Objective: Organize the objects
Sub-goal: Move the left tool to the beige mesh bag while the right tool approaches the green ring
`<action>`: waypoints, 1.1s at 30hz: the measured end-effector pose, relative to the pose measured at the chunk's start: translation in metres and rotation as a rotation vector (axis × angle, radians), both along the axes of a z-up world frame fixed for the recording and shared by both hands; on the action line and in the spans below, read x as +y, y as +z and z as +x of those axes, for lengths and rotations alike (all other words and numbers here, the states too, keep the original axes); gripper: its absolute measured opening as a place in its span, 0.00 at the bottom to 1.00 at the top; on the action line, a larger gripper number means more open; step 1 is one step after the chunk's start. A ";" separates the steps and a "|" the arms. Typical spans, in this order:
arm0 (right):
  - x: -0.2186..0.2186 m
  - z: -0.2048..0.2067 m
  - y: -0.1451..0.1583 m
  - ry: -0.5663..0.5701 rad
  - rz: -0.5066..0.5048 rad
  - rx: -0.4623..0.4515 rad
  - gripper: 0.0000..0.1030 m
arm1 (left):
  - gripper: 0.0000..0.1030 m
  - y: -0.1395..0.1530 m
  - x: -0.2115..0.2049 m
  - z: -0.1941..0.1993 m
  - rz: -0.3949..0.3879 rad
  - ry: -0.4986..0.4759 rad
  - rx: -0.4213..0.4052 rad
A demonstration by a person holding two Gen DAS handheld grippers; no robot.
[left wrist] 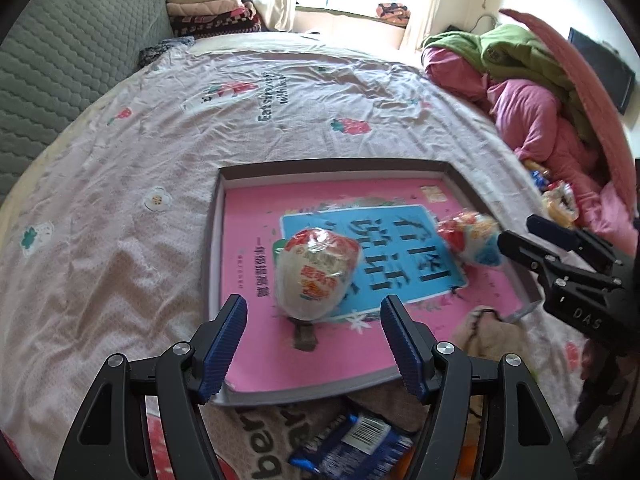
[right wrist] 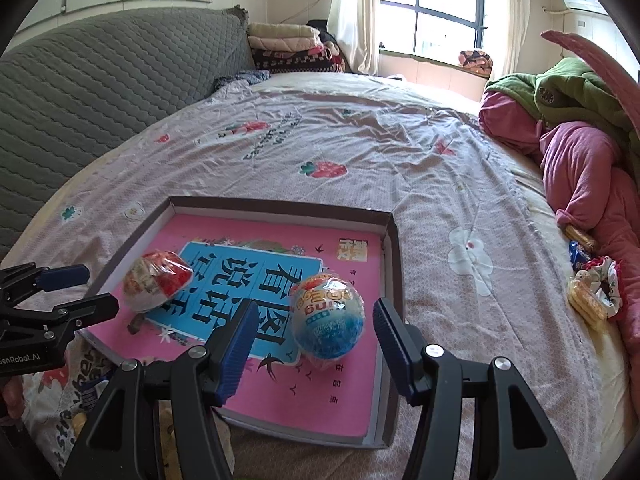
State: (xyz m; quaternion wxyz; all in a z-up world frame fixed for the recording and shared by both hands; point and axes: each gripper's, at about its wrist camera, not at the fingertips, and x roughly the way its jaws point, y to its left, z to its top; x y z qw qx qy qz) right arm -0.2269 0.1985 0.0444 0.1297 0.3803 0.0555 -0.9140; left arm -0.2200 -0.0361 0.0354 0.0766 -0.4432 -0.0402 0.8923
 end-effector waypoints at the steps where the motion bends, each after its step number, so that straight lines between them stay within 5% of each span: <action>1: 0.001 0.003 0.002 0.001 -0.004 0.008 0.58 | 0.69 0.001 0.000 0.002 0.011 -0.006 -0.001; 33: 0.009 0.061 0.014 0.119 0.047 0.051 0.58 | 0.69 0.018 0.038 0.055 -0.047 -0.147 0.046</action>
